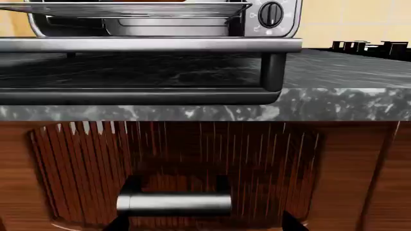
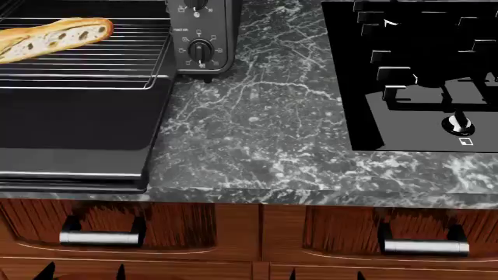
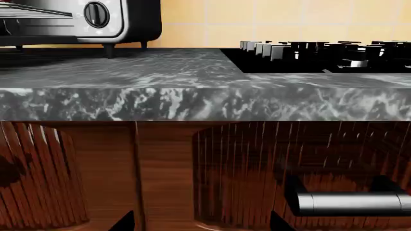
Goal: Pick the baguette from the bottom rack and place it on the plate on the counter.
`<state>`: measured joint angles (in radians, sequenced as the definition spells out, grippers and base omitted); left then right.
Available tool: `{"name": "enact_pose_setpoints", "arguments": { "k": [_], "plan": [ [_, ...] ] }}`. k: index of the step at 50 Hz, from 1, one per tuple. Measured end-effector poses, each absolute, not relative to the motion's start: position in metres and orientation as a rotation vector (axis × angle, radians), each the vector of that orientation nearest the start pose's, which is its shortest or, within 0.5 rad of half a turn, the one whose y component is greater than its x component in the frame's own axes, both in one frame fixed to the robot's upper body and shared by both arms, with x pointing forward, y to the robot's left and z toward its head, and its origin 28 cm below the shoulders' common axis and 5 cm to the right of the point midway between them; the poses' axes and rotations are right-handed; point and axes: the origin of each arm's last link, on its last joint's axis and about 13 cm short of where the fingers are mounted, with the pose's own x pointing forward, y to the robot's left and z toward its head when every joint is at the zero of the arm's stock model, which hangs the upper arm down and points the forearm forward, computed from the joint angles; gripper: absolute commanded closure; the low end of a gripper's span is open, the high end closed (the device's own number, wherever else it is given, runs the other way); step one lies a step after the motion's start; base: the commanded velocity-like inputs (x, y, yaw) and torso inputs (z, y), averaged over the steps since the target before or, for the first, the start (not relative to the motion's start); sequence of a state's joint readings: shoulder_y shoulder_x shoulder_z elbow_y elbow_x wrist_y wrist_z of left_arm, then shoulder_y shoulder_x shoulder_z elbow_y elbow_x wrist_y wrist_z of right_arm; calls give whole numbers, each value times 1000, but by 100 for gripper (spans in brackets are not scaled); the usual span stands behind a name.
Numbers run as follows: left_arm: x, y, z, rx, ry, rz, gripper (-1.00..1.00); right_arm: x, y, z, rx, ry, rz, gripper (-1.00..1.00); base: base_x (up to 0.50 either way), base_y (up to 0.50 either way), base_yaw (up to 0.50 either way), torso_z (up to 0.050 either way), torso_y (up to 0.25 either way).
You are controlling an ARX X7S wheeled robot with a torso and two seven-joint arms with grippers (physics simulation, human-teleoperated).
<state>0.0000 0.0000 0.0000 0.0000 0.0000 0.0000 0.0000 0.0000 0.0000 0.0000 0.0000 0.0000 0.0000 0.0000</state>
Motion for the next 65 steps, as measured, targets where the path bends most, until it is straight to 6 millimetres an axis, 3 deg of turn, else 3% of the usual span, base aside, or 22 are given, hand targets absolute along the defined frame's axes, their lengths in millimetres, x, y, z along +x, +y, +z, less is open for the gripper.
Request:
{"name": "enact_pose_setpoints", "arguments": {
  "k": [14,45,65],
  "plan": [
    [210,205,14,5,-1,-8,-100,210,-96,11,-9,15,8,-100,0,0,0,0,0],
    [208,207,14,13,0,-9,-100,210,-96,11,-33,14,-1,-100,73,468,0,0,0],
    [209,206,15,23,-5,-13,-100,210,-96,12,-47,1,-5,-100,80,182,0,0,0]
  ]
}}
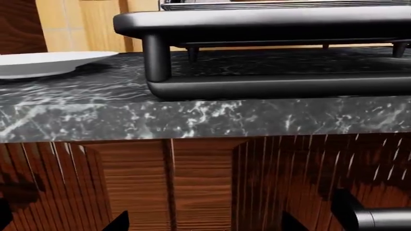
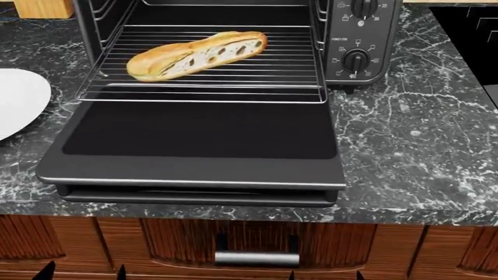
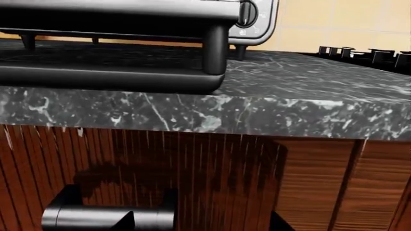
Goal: Pick the baguette from the bottom rack and place it on the plate on the counter.
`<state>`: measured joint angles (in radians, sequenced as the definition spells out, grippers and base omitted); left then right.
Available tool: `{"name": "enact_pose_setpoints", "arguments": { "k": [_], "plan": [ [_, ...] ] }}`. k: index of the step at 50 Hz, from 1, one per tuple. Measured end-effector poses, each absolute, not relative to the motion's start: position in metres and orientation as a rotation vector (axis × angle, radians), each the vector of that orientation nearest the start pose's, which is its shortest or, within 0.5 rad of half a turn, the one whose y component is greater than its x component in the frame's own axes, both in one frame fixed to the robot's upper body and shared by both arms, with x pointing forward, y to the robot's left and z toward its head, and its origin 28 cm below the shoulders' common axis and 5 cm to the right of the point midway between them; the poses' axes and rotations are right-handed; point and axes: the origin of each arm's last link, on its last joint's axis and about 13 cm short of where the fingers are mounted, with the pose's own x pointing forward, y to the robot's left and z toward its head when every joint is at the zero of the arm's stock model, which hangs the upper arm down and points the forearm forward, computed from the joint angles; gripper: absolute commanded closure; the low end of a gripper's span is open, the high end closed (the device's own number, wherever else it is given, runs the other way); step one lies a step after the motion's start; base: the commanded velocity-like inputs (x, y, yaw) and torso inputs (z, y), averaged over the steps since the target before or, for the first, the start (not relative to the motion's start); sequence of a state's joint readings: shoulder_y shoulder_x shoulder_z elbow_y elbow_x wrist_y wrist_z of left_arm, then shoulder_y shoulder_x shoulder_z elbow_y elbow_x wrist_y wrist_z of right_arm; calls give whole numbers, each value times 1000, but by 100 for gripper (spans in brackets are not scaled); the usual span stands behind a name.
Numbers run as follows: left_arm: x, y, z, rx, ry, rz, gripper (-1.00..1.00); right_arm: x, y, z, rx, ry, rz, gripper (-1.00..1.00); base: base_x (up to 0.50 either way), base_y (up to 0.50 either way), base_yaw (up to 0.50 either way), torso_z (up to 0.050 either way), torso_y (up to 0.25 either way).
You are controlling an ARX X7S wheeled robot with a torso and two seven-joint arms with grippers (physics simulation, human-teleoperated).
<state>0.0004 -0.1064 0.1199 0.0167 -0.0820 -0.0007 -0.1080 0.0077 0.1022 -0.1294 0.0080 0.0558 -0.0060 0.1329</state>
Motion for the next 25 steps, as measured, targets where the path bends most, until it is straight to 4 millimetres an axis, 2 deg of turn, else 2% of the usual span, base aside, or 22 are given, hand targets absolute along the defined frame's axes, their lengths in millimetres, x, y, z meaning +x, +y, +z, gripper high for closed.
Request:
{"name": "enact_pose_setpoints", "arguments": {
  "k": [9,25],
  "plan": [
    [209,206,15,32,-5,-10,-100,210,-96,12,-49,-1,-6,-100,0,0,0,0,0],
    [207,205,17,52,-29,-17,-100,211,-96,14,-42,-8,-12,-100,0,0,0,49,0]
  ]
}}
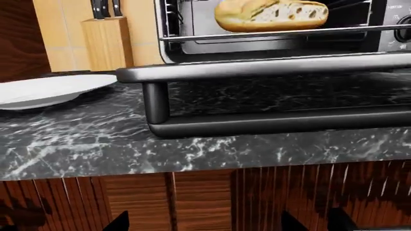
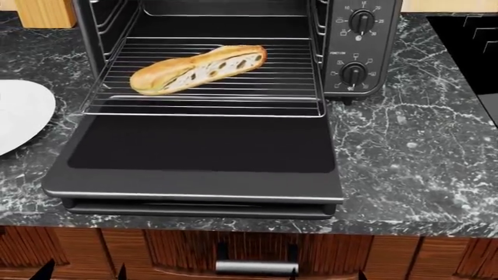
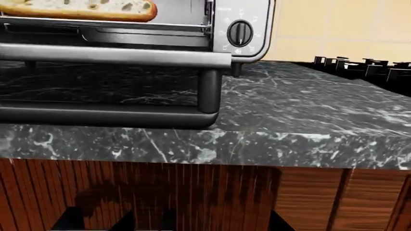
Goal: Pick the baguette from the bottom rack and place it on the plate on the counter.
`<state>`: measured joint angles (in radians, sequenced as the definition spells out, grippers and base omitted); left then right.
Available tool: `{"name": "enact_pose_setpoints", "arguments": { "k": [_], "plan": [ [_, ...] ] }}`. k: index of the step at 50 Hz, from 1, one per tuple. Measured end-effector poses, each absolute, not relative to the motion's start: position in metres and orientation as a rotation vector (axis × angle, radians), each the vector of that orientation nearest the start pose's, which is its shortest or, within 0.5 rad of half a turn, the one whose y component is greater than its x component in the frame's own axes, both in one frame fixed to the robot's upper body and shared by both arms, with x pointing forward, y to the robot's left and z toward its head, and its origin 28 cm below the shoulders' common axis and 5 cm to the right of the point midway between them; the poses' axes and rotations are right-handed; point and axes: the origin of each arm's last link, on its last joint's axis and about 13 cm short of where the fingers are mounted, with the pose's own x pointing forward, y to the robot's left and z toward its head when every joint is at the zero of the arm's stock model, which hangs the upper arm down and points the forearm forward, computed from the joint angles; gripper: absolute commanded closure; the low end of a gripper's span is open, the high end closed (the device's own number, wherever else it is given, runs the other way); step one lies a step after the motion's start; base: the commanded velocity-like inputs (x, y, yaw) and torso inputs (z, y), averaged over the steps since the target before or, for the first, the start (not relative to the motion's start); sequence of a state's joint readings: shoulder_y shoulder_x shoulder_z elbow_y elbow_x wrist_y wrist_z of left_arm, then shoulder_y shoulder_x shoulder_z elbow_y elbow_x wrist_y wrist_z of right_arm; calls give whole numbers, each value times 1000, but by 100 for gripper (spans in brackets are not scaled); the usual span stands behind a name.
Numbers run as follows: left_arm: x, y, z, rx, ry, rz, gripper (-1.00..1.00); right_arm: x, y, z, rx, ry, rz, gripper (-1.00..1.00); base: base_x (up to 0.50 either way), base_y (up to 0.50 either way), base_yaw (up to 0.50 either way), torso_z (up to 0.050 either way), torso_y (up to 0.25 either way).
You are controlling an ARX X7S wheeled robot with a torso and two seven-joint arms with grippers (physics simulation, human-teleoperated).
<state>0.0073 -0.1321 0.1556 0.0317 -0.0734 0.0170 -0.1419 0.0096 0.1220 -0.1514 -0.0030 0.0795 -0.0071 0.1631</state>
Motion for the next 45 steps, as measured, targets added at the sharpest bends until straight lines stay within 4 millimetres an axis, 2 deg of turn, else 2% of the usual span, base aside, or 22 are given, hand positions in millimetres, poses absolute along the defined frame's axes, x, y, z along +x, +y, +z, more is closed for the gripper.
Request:
{"name": "enact_pose_setpoints", "arguments": {
  "k": [22,45],
  "plan": [
    [208,205,19,49,-45,-17,-100,211,-95,13,-39,-2,-10,-100,0,0,0,50,0],
    [205,205,22,23,-77,-29,-100,212,-95,13,-19,4,6,-100,0,0,0,1,0]
  ]
}}
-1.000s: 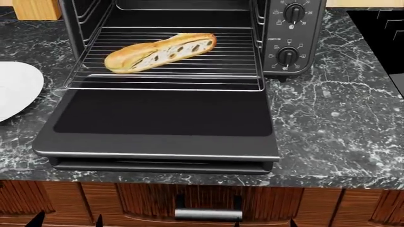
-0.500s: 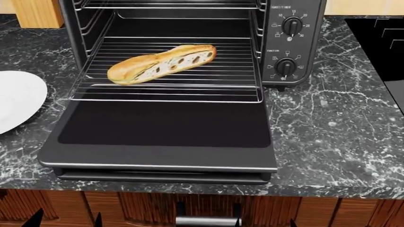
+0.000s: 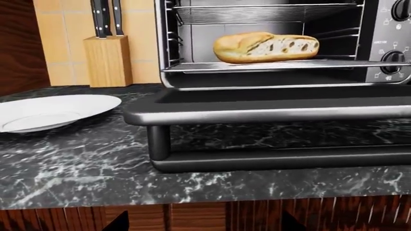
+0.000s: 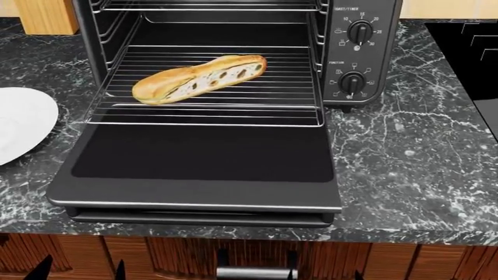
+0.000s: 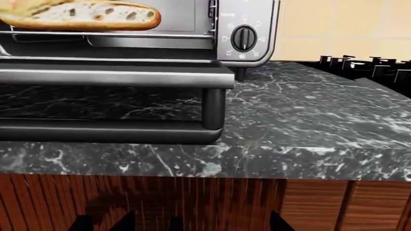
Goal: Pick the baguette from the bottom rack and place it on the plate on the counter.
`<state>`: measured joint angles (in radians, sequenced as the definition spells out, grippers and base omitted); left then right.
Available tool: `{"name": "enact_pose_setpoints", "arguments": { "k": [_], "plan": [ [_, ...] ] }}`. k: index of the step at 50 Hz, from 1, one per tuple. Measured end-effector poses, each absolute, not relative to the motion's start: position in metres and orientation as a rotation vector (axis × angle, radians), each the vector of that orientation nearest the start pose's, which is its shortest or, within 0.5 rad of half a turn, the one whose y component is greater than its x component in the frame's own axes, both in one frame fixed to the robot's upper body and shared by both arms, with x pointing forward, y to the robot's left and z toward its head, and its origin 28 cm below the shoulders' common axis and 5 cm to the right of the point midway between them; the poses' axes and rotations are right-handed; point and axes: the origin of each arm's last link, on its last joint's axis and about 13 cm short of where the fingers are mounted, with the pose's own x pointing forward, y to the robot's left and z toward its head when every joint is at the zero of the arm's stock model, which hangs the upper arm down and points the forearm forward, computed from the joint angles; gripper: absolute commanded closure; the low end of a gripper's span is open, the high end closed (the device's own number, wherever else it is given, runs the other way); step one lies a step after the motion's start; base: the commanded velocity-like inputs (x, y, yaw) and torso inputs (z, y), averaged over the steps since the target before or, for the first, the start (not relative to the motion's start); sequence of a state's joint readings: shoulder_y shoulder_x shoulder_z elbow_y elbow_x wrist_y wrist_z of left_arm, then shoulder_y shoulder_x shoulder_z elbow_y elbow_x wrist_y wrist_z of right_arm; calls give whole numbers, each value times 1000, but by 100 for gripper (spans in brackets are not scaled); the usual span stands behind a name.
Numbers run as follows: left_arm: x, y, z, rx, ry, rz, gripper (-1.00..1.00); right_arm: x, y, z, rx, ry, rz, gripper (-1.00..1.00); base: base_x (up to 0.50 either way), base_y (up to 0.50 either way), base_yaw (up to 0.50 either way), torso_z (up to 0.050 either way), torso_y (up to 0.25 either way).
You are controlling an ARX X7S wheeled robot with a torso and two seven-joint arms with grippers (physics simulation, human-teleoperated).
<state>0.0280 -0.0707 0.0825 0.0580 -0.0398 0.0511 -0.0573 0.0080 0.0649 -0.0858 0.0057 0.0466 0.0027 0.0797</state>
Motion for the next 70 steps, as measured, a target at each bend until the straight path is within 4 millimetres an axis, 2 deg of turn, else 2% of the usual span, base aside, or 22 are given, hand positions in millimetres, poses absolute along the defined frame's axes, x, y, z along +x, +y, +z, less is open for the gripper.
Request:
{"name": "enact_pose_setpoints", "arguments": {
  "k": [36,45,50,54,58,70],
  "plan": [
    [204,205,23,17,-81,-30,-100,210,-95,14,-25,-5,8,-100,54,313,0,0,0],
    [204,204,24,19,-82,-29,-100,210,-94,15,-27,-5,12,-100,0,48,0,0,0],
    [204,204,27,13,-80,-21,-100,209,-95,22,-13,-11,3,-100,0,0,0,0,0],
    [202,206,40,-3,-87,-10,-100,208,-98,36,-6,-18,-14,-100,0,0,0,0,0],
    [201,208,59,-33,-82,-19,-100,207,-103,59,-4,-33,-31,-100,0,0,0,0,0],
    [204,216,133,-58,-100,-93,-100,204,-124,129,-30,-60,-52,-100,0,0,0,0,0]
  ]
}}
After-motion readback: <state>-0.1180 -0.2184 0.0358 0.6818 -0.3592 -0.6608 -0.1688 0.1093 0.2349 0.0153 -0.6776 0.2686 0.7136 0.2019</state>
